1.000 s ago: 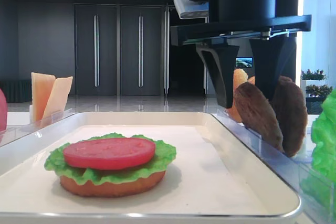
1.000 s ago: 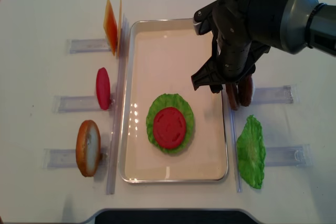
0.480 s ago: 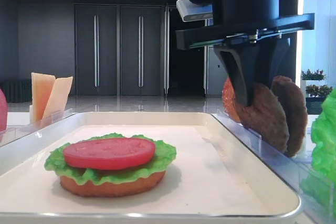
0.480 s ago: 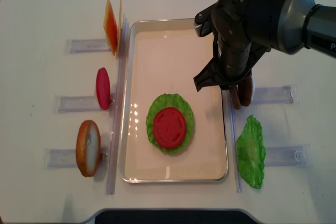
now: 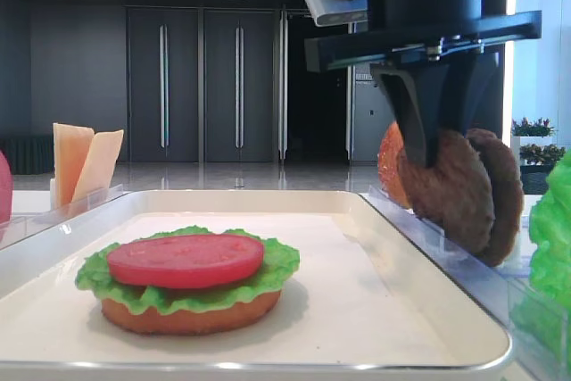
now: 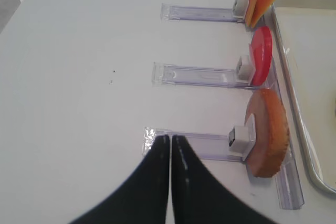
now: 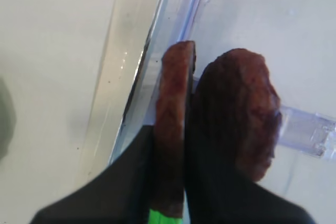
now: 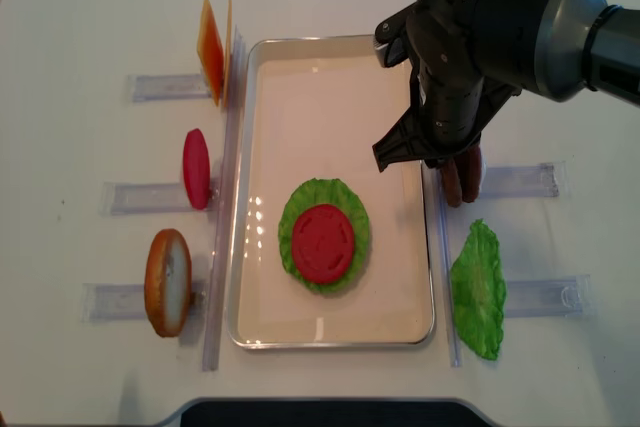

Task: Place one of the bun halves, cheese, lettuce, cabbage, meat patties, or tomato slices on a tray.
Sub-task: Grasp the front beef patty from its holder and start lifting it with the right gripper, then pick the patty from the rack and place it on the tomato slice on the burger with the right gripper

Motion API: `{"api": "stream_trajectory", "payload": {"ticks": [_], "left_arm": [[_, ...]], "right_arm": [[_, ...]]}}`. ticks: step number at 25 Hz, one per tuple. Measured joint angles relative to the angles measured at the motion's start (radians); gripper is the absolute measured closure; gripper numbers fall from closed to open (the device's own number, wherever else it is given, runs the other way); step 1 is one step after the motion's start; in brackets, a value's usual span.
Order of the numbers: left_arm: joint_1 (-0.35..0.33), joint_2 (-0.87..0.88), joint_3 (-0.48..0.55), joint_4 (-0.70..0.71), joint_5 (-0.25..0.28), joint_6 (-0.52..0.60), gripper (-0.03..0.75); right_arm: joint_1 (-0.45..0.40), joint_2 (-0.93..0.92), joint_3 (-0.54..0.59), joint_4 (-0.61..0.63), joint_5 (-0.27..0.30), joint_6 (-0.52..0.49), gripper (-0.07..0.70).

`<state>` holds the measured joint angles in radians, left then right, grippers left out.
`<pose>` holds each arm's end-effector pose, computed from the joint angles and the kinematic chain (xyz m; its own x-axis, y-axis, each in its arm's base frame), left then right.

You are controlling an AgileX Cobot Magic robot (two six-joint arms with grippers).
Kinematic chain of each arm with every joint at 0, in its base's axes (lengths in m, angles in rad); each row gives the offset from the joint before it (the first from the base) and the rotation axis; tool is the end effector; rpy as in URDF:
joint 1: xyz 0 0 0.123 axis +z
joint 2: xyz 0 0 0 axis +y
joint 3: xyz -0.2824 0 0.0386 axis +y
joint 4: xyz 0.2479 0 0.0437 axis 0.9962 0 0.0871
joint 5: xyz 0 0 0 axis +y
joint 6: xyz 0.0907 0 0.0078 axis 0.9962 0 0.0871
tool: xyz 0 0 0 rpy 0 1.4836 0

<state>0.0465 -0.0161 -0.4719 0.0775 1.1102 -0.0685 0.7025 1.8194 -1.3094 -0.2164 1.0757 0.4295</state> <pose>-0.0067 0.0060 0.2656 -0.5044 -0.0574 -0.8616 -0.1232 0.9924 0.0060 0.2796 0.2142 0.2152 -0.9198 -0.3673 -0.1380 -0.3468 0.9255 -0.1521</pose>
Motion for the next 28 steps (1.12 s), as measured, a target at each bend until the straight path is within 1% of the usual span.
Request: {"api": "stream_trajectory", "payload": {"ticks": [6,11,15,17,20,25,28], "left_arm": [[0.000,0.000,0.000,0.000,0.000,0.000,0.715],[0.000,0.000,0.000,0.000,0.000,0.000,0.715],[0.000,0.000,0.000,0.000,0.000,0.000,0.715],[0.000,0.000,0.000,0.000,0.000,0.000,0.715],[0.000,0.000,0.000,0.000,0.000,0.000,0.715],[0.000,0.000,0.000,0.000,0.000,0.000,0.715],[0.000,0.000,0.000,0.000,0.000,0.000,0.715]], "right_arm": [[0.000,-0.081,0.001,0.005,0.007,0.000,0.487],[0.000,-0.138,0.001,0.011,0.026,0.000,0.487],[0.000,-0.198,0.001,0.055,0.046,-0.001,0.487],[0.000,-0.231,0.001,0.108,0.046,-0.016,0.487],[0.000,-0.268,0.001,0.235,0.037,-0.076,0.487],[0.000,-0.306,0.001,0.456,-0.021,-0.208,0.487],[0.000,-0.308,0.006,0.523,-0.050,-0.249,0.487]]}}
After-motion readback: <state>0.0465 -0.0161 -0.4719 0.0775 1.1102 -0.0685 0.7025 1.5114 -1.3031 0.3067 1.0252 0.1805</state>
